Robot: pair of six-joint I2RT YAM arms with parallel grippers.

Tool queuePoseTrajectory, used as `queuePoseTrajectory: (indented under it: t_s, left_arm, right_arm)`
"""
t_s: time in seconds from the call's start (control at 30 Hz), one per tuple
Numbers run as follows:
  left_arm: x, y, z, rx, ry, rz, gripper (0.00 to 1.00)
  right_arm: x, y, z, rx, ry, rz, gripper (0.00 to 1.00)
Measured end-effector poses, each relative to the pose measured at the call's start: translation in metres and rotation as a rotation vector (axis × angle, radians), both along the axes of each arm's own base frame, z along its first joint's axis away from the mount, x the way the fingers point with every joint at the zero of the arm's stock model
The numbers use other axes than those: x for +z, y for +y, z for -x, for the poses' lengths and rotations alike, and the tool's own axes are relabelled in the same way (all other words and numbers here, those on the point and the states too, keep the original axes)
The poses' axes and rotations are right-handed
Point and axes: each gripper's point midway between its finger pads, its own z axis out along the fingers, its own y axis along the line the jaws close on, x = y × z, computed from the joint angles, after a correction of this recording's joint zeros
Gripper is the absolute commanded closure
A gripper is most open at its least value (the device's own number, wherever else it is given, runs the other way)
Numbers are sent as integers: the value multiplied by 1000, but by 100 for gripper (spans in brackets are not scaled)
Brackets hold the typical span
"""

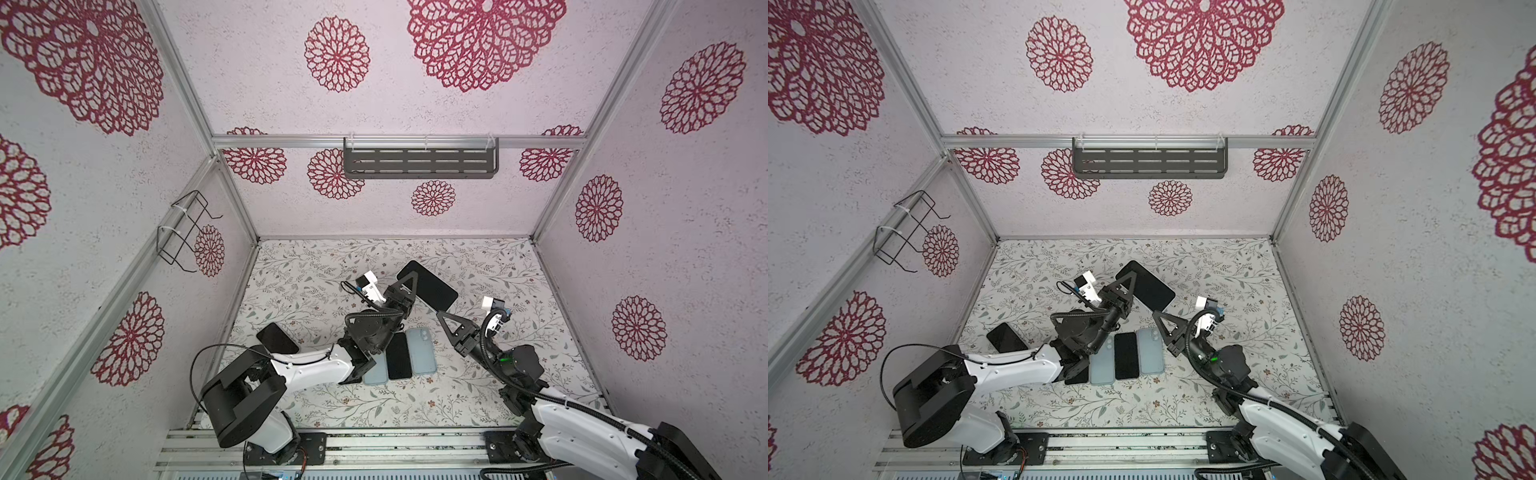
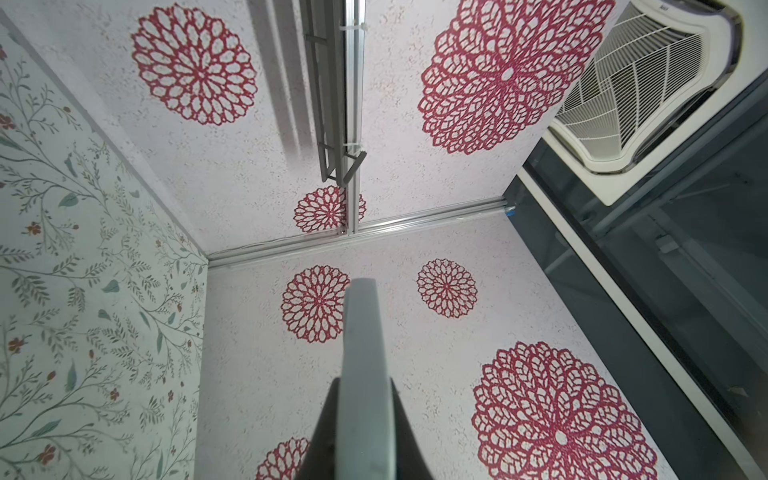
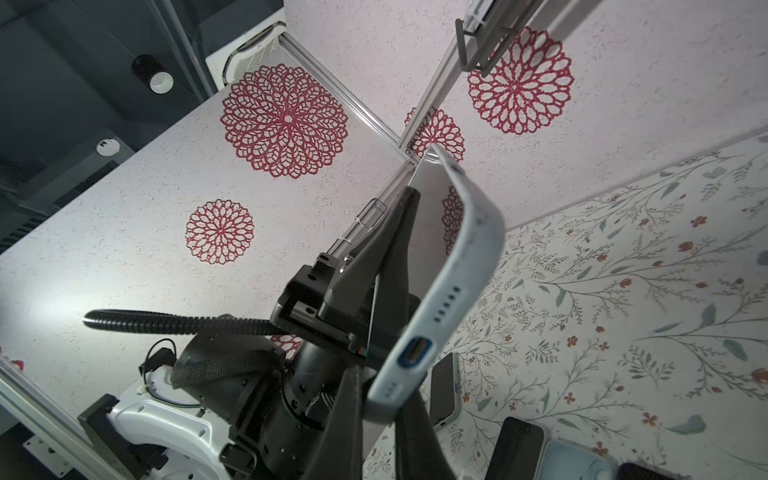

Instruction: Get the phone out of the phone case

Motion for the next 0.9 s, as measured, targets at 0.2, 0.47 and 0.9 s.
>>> queuePoseTrajectory:
  t_s: [0.2, 0.47, 0.9]
  left_arm:
    - [19, -5, -6, -50, 31, 49, 100]
    - [22, -8, -13, -58, 60, 23, 100]
    - [21, 6, 1, -109, 66, -81, 100]
  right_arm:
    - [17, -1, -11, -136, -124, 248, 100]
    - [9, -13, -24, -303, -298, 588, 100]
    - [-25, -69, -21, -523, -361, 772, 60]
